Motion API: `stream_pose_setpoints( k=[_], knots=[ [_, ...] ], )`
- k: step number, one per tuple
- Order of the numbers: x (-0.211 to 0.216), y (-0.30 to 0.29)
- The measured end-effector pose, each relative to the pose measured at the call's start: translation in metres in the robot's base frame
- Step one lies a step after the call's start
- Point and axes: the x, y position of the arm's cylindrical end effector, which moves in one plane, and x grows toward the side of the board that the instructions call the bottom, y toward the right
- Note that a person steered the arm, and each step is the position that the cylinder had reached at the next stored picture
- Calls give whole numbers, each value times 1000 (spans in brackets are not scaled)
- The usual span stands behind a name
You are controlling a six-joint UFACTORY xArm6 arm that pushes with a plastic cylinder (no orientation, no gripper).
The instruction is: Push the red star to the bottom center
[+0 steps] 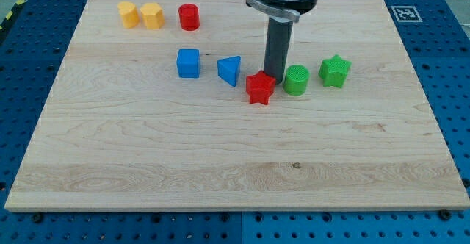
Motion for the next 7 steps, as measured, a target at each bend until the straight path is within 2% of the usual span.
stream_pose_setpoints(
  k=[2, 7],
  knots=[
    [3, -37],
    [77, -49]
  ],
)
